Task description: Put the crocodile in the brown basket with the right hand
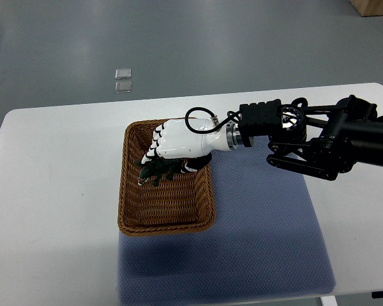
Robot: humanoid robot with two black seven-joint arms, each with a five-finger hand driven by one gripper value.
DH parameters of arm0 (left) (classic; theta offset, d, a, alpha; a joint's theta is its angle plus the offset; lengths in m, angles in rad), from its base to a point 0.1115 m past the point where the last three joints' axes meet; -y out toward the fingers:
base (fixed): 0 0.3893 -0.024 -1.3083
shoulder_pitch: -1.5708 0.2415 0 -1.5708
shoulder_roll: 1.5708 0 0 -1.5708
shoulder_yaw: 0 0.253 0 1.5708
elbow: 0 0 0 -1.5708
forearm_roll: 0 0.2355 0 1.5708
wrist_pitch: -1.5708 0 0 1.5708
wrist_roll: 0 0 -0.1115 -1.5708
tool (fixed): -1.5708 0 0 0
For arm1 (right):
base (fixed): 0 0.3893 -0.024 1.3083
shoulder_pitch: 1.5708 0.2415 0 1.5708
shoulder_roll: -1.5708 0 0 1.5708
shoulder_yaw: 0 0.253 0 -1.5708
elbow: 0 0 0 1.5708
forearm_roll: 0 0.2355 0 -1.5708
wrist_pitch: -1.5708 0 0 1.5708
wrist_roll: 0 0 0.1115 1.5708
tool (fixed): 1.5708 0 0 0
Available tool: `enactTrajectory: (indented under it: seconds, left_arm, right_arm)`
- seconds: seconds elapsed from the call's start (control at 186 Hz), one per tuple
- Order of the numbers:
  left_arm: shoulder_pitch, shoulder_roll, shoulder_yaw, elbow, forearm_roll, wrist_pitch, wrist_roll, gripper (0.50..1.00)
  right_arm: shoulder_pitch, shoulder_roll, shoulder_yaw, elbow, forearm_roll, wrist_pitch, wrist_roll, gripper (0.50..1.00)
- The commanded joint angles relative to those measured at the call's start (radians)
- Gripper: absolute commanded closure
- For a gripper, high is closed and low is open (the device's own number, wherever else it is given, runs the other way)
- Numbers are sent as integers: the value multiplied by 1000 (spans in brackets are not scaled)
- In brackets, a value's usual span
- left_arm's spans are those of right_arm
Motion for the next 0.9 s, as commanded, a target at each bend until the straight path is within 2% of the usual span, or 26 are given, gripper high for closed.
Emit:
enactTrajectory:
  seconds: [0.0,0.151,0.334,0.453,0.712,0.895]
  left_arm:
    - [0,0,0,-1,0,0,0,500]
    - [0,0,0,1,0,0,0,500]
    - [0,0,0,1,0,0,0,500]
    - [0,0,0,1,0,0,0,500]
    - [0,0,0,1,0,0,0,500]
    - [0,0,0,-1,0,0,0,500]
  right_arm:
    - [-1,-8,1,-2,0,-1,-1,644]
    - [-1,-16,3,-11,2,-1,-1,607]
    - [-7,-17,15,-21,12,-1,-2,605]
    - [-16,-56,56,-21,61,9,-2,605]
    - [-85,-109,136,-108,565,44,-11,607]
    - [-125,-158,138,-166,997,44,-51,605]
